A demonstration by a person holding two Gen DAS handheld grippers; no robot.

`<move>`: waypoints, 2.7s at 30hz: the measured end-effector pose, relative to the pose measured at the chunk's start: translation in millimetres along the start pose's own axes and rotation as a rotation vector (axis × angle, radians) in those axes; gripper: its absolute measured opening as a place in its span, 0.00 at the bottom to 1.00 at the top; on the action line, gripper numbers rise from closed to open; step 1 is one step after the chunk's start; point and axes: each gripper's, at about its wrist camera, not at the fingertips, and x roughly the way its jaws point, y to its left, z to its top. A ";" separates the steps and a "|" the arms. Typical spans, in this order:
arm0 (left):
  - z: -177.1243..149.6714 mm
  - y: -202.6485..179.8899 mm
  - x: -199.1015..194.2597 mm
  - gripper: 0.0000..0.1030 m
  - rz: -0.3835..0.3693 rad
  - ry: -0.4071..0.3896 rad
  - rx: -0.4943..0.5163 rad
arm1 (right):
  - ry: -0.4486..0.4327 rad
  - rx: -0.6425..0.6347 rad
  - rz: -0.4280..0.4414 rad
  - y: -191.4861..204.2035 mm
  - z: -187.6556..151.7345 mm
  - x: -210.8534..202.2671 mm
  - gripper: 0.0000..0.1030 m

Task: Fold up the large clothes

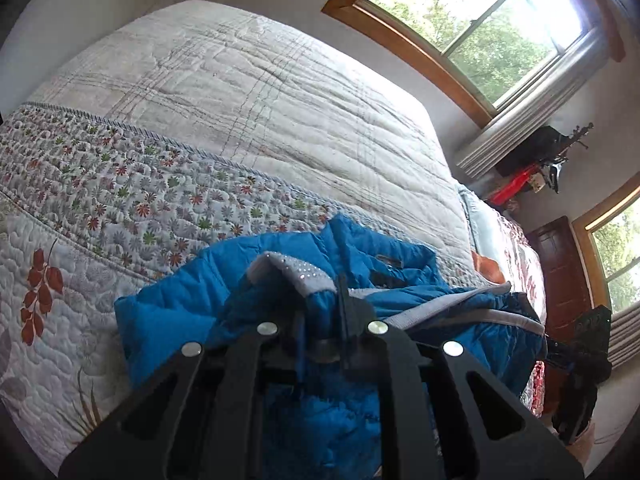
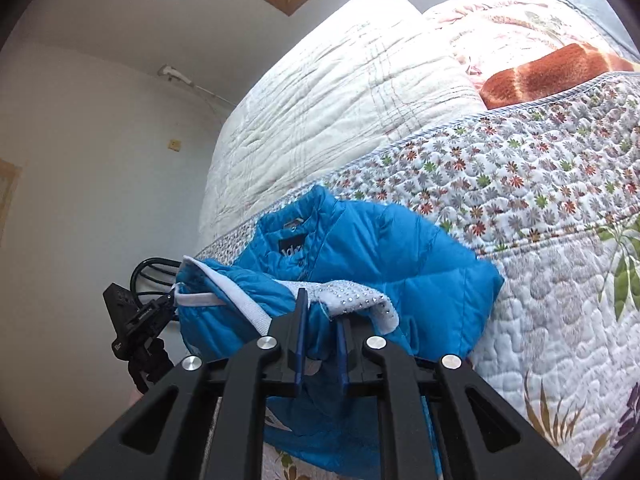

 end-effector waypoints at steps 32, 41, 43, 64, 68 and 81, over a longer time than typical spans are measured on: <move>-19.4 48.6 -11.5 0.56 0.115 0.064 0.107 | 0.071 -0.173 -0.184 -9.1 -19.5 16.2 0.65; -55.2 37.4 9.9 0.16 0.195 0.087 0.173 | 0.054 -0.196 -0.279 -6.1 -27.3 35.0 0.19; -52.9 33.9 0.9 0.07 0.165 0.050 0.143 | 0.025 -0.205 -0.250 1.9 -24.5 23.0 0.10; -43.4 48.3 19.4 0.18 0.302 0.054 0.106 | -0.008 -0.051 -0.295 -33.9 -10.0 28.0 0.26; -40.4 41.6 -32.0 0.25 0.298 -0.034 0.094 | -0.047 -0.147 -0.305 -2.8 -31.3 -7.8 0.27; -138.3 -72.4 -14.5 0.26 0.191 0.003 0.328 | 0.080 -0.360 -0.308 87.8 -123.7 57.9 0.24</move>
